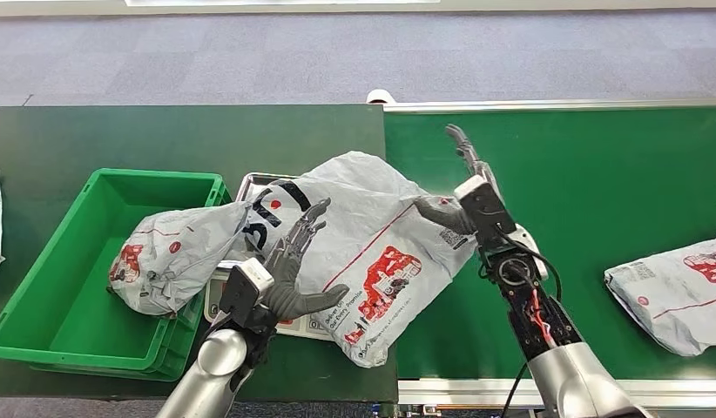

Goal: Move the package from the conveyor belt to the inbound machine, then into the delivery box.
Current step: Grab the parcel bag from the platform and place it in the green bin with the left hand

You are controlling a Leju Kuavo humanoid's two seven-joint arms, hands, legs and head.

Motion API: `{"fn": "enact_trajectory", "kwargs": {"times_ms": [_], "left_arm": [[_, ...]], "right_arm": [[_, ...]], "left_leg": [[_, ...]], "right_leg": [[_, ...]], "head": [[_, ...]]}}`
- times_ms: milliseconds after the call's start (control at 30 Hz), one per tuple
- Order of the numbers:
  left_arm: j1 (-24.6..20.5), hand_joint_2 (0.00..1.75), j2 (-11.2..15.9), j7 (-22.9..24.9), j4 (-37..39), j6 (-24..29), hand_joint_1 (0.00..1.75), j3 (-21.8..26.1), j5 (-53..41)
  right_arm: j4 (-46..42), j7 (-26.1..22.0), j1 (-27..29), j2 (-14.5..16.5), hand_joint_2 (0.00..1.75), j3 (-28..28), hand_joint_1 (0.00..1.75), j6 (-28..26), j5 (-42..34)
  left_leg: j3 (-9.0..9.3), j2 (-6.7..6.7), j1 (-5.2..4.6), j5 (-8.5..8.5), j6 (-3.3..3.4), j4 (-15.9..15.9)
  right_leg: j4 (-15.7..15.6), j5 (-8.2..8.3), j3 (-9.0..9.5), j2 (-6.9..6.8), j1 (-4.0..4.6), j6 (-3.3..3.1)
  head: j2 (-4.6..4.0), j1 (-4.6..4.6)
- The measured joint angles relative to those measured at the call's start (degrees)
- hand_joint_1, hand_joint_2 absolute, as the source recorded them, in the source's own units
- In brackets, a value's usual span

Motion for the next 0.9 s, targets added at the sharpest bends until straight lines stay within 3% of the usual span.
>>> {"fn": "enact_trajectory", "kwargs": {"times_ms": [200, 400, 567, 733, 900], "left_arm": [[1.6, 1.75, 0.0, 0.3, -0.3, 1.6, 0.0, 0.6, -0.6], [2.8, 1.75, 0.0, 0.3, -0.9, 2.0, 0.0, 1.5, -1.4], [2.2, 1.75, -0.1, 0.5, -0.9, 4.1, 0.0, 1.3, -6.4], [-1.1, 1.75, 0.0, 3.0, -0.7, 7.1, 0.0, 0.6, -15.0], [-6.3, 1.75, 1.1, 4.6, 0.5, 1.4, 0.0, -1.6, -23.8]], "right_arm": [[-10.1, 0.3, 10.4, -0.7, 1.75, -7.2, 0.0, -2.0, -1.4], [-15.9, 0.1, 18.2, -0.8, 1.75, -11.1, 0.0, -1.6, -2.2], [-19.4, 0.3, 21.1, -0.2, 1.75, -13.0, 0.0, -0.6, -1.8], [-21.2, 1.0, 22.3, 0.2, 1.75, -13.1, 0.0, 0.8, 0.9], [-21.4, 1.0, 22.5, 0.2, 1.75, -13.5, 0.0, 1.5, 1.8]], "left_leg": [[-0.01, -0.01, 0.0, -0.02, 0.0, 0.0], [-0.01, 0.0, 0.0, -0.02, 0.0, 0.0], [0.01, 0.03, 0.0, -0.01, -0.01, 0.0], [0.02, 0.03, 0.0, 0.01, -0.01, 0.0], [0.01, 0.03, 0.0, 0.01, -0.01, 0.0]], "right_leg": [[0.0, 0.0, -0.02, 0.0, 0.01, 0.0], [0.0, 0.0, -0.03, 0.01, 0.01, 0.0], [0.0, 0.0, -0.03, 0.02, 0.0, 0.0], [0.0, 0.01, -0.02, 0.01, 0.0, -0.01], [0.0, 0.01, -0.03, 0.01, 0.0, -0.01]], "head": [[0.01, -0.01], [0.01, -0.01], [0.0, 0.0], [0.01, 0.0], [0.0, 0.0]]}}
